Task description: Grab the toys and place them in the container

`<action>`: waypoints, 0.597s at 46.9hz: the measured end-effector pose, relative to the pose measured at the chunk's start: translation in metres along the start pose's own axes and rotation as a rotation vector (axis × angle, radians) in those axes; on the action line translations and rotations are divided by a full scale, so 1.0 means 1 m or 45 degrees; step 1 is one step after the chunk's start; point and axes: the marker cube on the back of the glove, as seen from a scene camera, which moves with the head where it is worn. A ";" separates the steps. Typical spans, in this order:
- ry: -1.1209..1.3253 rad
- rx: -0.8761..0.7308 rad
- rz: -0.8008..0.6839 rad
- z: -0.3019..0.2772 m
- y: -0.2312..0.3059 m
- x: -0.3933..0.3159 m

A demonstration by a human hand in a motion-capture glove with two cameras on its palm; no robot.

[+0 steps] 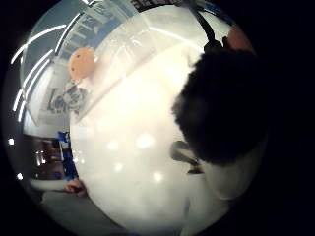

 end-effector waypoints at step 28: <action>-0.097 0.184 -0.195 -0.218 -0.079 -0.059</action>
